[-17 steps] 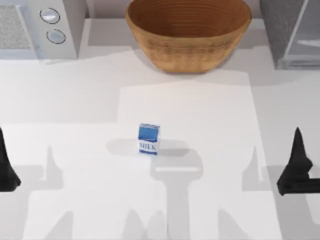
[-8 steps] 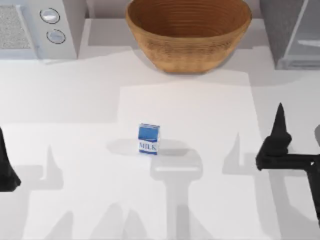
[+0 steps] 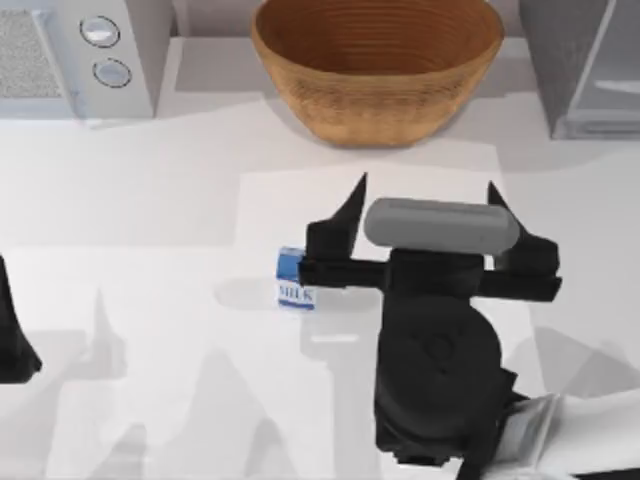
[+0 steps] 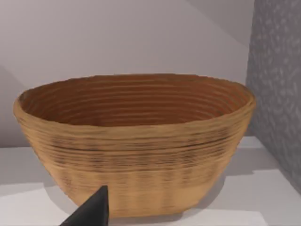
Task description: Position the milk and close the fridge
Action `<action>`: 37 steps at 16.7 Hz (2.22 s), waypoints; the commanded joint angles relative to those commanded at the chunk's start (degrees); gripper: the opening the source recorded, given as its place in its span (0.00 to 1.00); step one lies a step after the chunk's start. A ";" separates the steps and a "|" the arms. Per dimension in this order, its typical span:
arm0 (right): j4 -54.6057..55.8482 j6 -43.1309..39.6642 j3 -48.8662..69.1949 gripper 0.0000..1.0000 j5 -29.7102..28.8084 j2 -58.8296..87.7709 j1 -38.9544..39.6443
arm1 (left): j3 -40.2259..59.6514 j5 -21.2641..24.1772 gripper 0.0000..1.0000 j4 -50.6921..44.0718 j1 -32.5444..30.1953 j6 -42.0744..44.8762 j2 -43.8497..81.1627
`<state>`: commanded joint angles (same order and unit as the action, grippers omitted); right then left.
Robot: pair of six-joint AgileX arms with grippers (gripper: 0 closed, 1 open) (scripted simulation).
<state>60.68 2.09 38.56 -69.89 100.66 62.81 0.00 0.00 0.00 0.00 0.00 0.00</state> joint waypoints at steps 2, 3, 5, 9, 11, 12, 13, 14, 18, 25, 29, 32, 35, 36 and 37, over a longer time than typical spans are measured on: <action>3.38 0.20 7.34 1.00 -2.85 11.84 1.52 | 0.00 0.00 1.00 0.00 0.00 0.00 0.00; 4.95 0.29 10.84 1.00 -4.15 17.38 2.20 | 0.00 0.00 1.00 0.00 0.00 0.00 0.00; 7.77 0.46 17.29 1.00 -6.46 27.27 3.34 | 0.00 0.00 1.00 0.00 0.00 0.00 0.00; 11.71 0.71 26.80 1.00 -9.59 40.36 4.76 | 0.00 0.00 1.00 0.00 0.00 0.00 0.00; 12.63 0.77 29.17 1.00 -10.29 43.27 5.03 | 0.00 0.00 1.00 0.00 0.00 0.00 0.00; 12.79 0.78 29.58 1.00 -10.41 43.77 5.08 | 0.00 0.00 1.00 0.00 0.00 0.00 0.00; 12.79 0.78 29.58 1.00 -10.41 43.77 5.08 | 0.00 0.00 1.00 0.00 0.00 0.00 0.00; 12.79 0.78 29.58 1.00 -10.41 43.77 5.08 | 0.00 0.00 1.00 0.00 0.00 0.00 0.00; 12.62 0.70 29.82 1.00 -9.53 43.75 4.18 | 0.00 0.00 1.00 0.00 0.00 0.00 0.00; 12.27 -0.13 32.11 1.00 -5.58 44.84 0.21 | 0.00 0.00 1.00 0.00 0.00 0.00 0.00; 12.24 -0.21 32.33 1.00 -5.21 44.96 -0.14 | 0.00 0.00 1.00 0.00 0.00 0.00 0.00; 12.24 -0.21 32.33 0.77 -5.21 44.96 -0.14 | 0.00 0.00 1.00 0.00 0.00 0.00 0.00; 12.24 -0.21 32.33 0.55 -5.21 44.96 -0.14 | 0.00 0.00 1.00 0.00 0.00 0.00 0.00; 12.24 -0.21 32.33 0.47 -5.21 44.96 -0.14 | 0.00 0.00 1.00 0.00 0.00 0.00 0.00; 12.24 -0.21 32.33 0.40 -5.21 44.96 -0.14 | 0.00 0.00 1.00 0.00 0.00 0.00 0.00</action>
<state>72.91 1.88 70.90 -75.10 145.62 62.66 0.00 0.00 0.00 0.00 0.00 0.00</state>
